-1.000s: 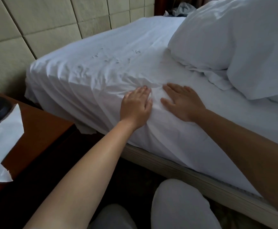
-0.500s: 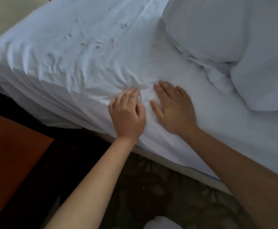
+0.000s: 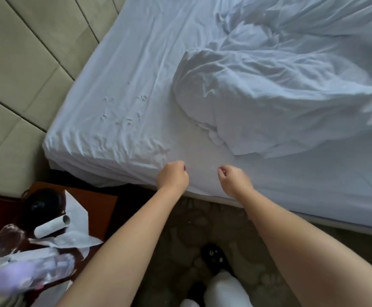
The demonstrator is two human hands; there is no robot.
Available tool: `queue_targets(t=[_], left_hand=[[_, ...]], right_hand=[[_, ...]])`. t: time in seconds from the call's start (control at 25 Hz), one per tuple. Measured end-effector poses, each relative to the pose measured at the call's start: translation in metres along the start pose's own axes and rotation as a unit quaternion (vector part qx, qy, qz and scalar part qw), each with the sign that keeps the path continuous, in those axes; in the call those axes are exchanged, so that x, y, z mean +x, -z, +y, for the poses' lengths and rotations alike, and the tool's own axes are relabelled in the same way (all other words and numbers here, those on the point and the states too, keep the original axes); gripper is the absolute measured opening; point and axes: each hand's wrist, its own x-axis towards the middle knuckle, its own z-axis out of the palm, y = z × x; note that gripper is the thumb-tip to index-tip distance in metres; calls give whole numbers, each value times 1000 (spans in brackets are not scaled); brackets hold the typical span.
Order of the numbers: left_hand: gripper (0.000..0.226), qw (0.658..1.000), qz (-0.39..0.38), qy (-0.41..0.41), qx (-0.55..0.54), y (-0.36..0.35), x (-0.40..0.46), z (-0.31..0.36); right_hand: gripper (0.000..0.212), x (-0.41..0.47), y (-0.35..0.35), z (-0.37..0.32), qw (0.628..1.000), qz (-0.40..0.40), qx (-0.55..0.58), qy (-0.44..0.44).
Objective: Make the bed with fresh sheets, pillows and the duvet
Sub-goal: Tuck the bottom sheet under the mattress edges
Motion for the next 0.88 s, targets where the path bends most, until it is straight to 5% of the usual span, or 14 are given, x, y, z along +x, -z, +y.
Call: queue_targets(t=[0.44,0.88], left_hand=[[23,990,-16,-86,-109,7,-151,179],[24,979,-84,-163,-83,-130,-231,511]], right_hand=[[25,-177,135,129,991,95,22,-96],[28,-230,293,448,967,134,81,-199]])
